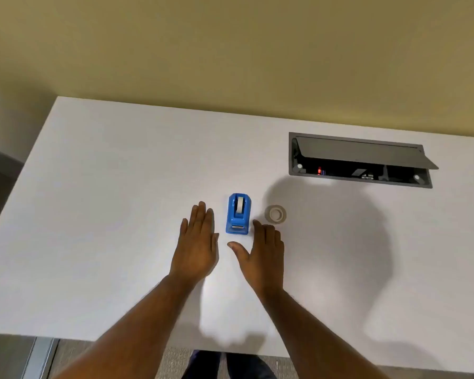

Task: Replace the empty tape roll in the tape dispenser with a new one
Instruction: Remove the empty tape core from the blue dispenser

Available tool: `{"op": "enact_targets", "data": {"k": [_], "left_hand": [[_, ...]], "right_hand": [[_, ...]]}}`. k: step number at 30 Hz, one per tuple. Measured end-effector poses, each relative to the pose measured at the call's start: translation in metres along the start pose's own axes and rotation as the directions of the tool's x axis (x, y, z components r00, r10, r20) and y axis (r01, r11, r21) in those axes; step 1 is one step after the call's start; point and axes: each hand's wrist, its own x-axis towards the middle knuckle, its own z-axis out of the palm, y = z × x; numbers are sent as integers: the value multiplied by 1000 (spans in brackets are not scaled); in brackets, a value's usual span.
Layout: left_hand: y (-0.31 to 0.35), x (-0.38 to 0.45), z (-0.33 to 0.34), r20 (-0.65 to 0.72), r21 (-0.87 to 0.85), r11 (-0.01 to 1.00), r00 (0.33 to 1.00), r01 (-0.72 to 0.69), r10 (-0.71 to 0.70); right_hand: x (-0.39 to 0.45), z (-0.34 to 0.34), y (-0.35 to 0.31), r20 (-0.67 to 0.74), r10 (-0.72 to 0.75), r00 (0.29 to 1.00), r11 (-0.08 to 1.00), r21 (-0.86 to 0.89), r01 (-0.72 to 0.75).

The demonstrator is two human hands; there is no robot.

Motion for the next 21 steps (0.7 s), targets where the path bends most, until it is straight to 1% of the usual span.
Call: {"op": "enact_targets", "data": {"k": [4, 7, 9, 10, 12, 14, 16, 19, 21], "left_hand": [[2, 1, -1, -70, 0, 999, 997, 34, -34], [7, 8, -6, -133, -44, 997, 989, 59, -64], [13, 14, -12, -168, -130, 986, 978, 101, -122], [18, 16, -15, -172, -205, 970, 971, 128, -165], [27, 20, -20, -124, -360, 919, 968, 161, -218], [35, 25, -25, -56, -455, 880, 982, 137, -182], [40, 30, -28, -43, -509, 857, 993, 76, -114], [43, 39, -32, -47, -529, 848, 997, 34, -69], [43, 44, -34, -37, -506, 863, 999, -4, -17]], "right_hand": [[2, 7, -13, -64, 101, 993, 995, 32, -99], [8, 14, -21, -120, 150, 981, 989, 39, -146], [10, 19, -23, -152, 166, 974, 986, 16, -165], [9, 20, -23, -155, 169, 973, 985, 3, -171], [8, 23, -22, -152, 162, 975, 985, -26, -168], [8, 25, -20, -156, 150, 976, 986, -48, -159], [8, 25, -20, -160, 150, 976, 986, -54, -161], [7, 26, -20, -146, 159, 977, 984, -60, -169], [7, 26, -20, -128, 159, 979, 984, -62, -168]]}}
